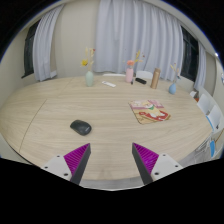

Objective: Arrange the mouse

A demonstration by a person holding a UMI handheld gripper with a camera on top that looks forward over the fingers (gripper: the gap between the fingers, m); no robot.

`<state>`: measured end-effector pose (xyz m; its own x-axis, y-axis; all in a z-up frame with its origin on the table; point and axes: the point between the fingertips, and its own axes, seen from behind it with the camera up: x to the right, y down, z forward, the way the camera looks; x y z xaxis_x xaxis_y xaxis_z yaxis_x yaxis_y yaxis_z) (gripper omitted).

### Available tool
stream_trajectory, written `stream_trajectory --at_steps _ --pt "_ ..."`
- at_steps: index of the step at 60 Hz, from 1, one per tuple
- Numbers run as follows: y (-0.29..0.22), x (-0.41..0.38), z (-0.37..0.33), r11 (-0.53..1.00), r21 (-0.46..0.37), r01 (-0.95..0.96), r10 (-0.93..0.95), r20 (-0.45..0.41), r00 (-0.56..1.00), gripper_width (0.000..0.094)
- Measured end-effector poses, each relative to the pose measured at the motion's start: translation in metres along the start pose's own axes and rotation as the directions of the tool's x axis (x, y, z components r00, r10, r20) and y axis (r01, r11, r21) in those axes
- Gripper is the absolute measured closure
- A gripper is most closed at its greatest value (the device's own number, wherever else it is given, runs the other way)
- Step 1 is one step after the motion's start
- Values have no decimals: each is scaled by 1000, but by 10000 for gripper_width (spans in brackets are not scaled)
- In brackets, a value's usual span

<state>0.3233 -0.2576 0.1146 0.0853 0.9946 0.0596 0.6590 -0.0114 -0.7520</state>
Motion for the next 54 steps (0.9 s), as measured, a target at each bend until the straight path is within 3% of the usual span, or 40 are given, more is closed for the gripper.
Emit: stream_trajectory --at_steps 27,54 --pt "15 -106 3 998 16 59 -61 157 986 78" --pt "7 -118 102 996 59 73 -79 114 990 76"
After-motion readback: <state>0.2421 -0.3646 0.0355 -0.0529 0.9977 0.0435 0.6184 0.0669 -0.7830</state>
